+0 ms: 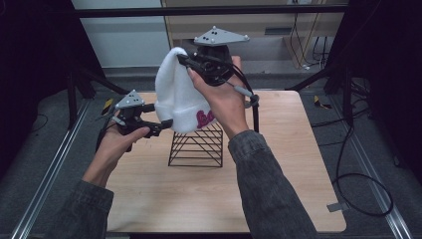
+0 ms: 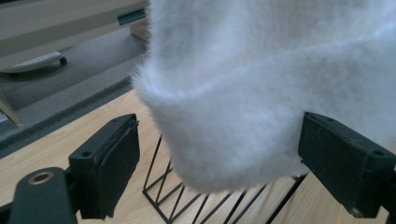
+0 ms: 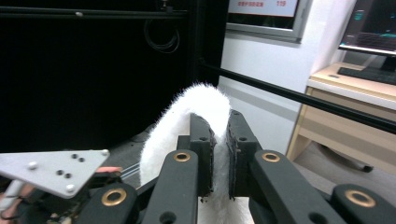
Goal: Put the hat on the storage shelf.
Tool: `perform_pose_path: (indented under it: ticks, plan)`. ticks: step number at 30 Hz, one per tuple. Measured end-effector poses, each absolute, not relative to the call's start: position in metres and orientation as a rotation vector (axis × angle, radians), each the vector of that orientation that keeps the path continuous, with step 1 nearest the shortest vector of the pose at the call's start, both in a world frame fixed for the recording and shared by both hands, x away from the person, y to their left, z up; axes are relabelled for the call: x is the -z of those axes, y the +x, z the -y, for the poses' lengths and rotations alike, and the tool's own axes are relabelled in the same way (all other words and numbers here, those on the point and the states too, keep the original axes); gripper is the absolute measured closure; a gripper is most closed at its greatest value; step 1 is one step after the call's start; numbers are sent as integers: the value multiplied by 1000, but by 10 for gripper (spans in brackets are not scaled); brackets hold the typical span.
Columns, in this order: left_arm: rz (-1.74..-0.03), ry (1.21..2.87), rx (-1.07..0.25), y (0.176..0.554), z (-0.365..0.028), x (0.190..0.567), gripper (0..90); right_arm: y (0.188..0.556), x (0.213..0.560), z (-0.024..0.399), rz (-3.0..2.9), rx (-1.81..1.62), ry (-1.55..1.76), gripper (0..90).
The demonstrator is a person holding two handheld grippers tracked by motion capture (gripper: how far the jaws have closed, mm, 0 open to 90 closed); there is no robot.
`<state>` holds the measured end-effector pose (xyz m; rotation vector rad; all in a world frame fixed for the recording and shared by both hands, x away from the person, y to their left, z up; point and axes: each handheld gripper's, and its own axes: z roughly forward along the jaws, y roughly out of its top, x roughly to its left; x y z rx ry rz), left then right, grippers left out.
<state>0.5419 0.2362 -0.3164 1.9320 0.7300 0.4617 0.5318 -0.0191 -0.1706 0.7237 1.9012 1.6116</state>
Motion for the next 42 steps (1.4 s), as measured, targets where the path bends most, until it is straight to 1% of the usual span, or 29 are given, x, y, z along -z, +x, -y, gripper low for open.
perform_pose_path:
  ticks: [4,5,7,9,13,15,16,18,19,21,22,23,29,36,42]
  plan:
    - [-738,1920,-439,543,-240,319,112,528,172,15,-1912,-1620,703,837]
    - [-740,1922,-450,541,-239,318,111,527,172,15,-1916,-1619,703,836]
    - [-714,1933,-462,536,-238,316,127,526,172,15,-1921,-1620,696,836]
    - [-706,1924,-438,534,-236,315,133,525,171,15,-1927,-1630,683,836]
    - [-720,1938,-437,540,-233,318,165,527,170,16,-1940,-1645,684,836]
    - [-720,1952,-433,543,-233,320,231,525,170,15,-1944,-1645,678,836]
    - [-721,1960,-425,544,-232,320,295,525,171,14,-1948,-1638,666,836]
    - [-736,1956,-446,544,-232,320,513,525,172,14,-1955,-1624,661,836]
    - [-734,1955,-447,543,-232,320,583,525,172,14,-1956,-1622,662,836]
    - [-731,1949,-445,543,-231,318,685,526,173,17,-1955,-1612,663,836]
    - [-726,1950,-457,542,-230,317,722,526,173,19,-1950,-1614,670,836]
    - [-723,1954,-465,540,-229,316,740,526,173,23,-1947,-1603,674,835]
    - [-700,1933,-480,526,-231,305,764,528,174,45,-1915,-1589,726,834]
    - [-686,1938,-470,518,-231,300,778,537,189,66,-1906,-1551,805,833]
    - [-721,1970,-462,529,-228,301,790,551,204,73,-1917,-1504,868,833]
